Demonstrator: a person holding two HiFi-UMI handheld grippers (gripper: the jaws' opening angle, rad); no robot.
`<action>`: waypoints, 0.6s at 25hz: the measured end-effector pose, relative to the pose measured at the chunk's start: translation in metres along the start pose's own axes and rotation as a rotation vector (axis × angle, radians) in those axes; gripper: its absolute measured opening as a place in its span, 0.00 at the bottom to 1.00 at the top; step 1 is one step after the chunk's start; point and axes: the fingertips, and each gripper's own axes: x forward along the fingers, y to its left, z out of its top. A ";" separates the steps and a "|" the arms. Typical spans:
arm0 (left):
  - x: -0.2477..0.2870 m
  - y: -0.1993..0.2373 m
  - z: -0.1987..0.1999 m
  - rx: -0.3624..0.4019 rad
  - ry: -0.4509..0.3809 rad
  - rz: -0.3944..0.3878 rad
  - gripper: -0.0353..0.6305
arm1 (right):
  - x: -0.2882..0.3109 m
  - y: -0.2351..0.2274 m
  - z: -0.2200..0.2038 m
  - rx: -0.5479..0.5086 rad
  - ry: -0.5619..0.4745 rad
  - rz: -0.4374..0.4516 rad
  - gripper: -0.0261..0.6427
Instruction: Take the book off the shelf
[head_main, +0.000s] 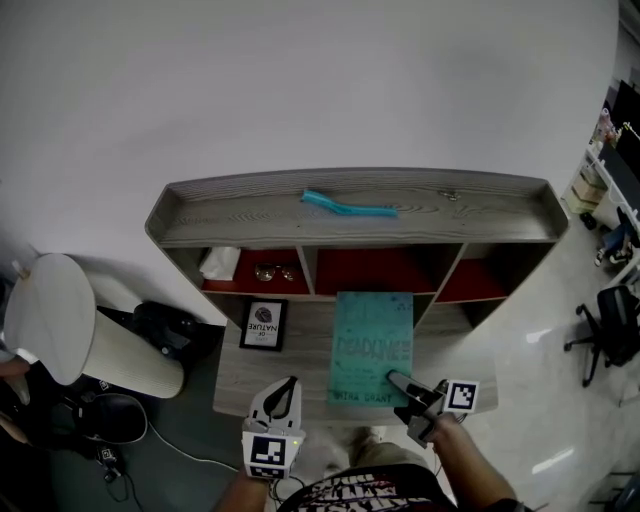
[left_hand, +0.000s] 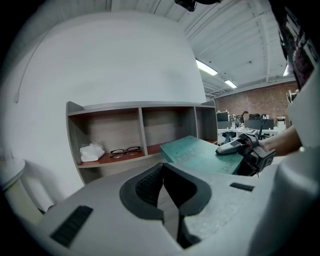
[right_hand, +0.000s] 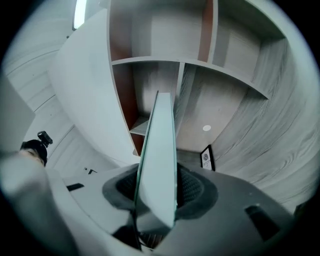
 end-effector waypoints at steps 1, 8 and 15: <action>-0.005 0.002 -0.003 -0.005 0.003 0.005 0.06 | -0.002 -0.002 -0.004 0.011 -0.005 0.001 0.29; -0.029 0.002 -0.014 0.005 0.029 0.009 0.06 | -0.020 -0.026 -0.030 0.061 -0.029 -0.024 0.29; -0.031 0.003 -0.009 0.022 0.026 0.004 0.06 | -0.034 -0.092 -0.037 0.072 -0.016 -0.163 0.29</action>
